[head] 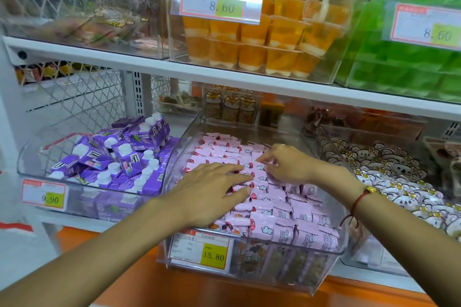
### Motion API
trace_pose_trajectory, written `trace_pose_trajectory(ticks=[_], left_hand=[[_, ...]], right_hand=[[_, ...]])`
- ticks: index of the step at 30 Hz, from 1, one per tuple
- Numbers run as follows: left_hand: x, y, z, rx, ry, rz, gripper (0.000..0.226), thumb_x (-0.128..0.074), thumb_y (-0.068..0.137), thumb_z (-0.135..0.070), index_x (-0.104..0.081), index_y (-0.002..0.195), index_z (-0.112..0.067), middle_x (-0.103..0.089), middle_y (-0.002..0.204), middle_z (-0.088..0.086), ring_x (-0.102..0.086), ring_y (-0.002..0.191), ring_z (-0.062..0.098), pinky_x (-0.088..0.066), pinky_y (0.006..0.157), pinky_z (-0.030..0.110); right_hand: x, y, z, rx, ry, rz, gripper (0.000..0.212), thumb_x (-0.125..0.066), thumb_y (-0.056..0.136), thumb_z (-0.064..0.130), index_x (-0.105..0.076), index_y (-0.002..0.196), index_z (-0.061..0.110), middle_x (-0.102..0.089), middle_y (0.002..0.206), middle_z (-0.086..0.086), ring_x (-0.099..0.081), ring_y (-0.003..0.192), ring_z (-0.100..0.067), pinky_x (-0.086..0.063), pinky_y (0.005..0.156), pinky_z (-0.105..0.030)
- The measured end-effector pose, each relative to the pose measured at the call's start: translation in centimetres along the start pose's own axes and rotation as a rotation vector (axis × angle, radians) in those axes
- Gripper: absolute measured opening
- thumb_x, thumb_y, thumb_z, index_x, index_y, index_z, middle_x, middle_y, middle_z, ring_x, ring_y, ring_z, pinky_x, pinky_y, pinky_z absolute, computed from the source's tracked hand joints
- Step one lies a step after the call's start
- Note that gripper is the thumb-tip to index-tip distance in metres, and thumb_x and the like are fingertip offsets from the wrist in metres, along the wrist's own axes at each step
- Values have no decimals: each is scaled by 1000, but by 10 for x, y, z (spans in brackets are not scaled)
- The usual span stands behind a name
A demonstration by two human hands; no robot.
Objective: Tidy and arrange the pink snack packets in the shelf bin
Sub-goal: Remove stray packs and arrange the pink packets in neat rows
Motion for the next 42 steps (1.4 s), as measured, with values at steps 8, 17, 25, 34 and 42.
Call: trace_pose_trajectory(ticks=[8, 17, 25, 34, 42], left_hand=[[12, 0, 1, 24, -185, -120, 44, -31, 97, -53, -43, 137, -40, -41, 145, -18, -37, 129, 5, -29, 103, 26], [32, 81, 13, 59, -101, -132, 37, -47, 98, -22, -50, 134, -30, -52, 136, 1, -44, 124, 20, -41, 95, 35], [17, 110, 14, 48, -116, -48, 20, -64, 89, -34, -67, 105, -23, -62, 110, -5, -51, 96, 14, -37, 78, 26], [18, 110, 20, 134, -234, -154, 16, -56, 94, -31, -60, 105, -20, -67, 103, 3, -60, 93, 21, -48, 79, 33], [50, 90, 40, 370, -890, -588, 11, -48, 98, -16, -55, 106, -11, -63, 110, 9, -60, 84, 17, -47, 60, 14]], right_hand=[[-20, -19, 1, 61, -36, -130, 40, -36, 101, 31, -47, 137, 20, -49, 137, -3, -44, 124, -24, -38, 101, -35], [-17, -23, -6, 24, 22, -233, 45, -42, 98, 39, -42, 139, 23, -39, 145, -2, -34, 131, -24, -34, 106, -36], [-32, -22, -11, -21, 27, -91, 48, -24, 100, 46, -32, 146, 30, -30, 153, 0, -30, 138, -22, -25, 111, -33], [-24, -12, -11, -63, 26, -6, 42, -26, 99, 47, -44, 135, 35, -43, 139, -3, -38, 128, -27, -32, 102, -39], [-19, -13, -12, -59, 55, -38, 40, -30, 99, 46, -47, 133, 33, -46, 138, -3, -43, 123, -28, -38, 99, -39]])
Point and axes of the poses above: each hand's wrist, its own y-axis towards the middle knuckle, its own x-axis out of the back of the hand, z = x × y, the point moved 8 cm from there along y, towards the middle knuckle
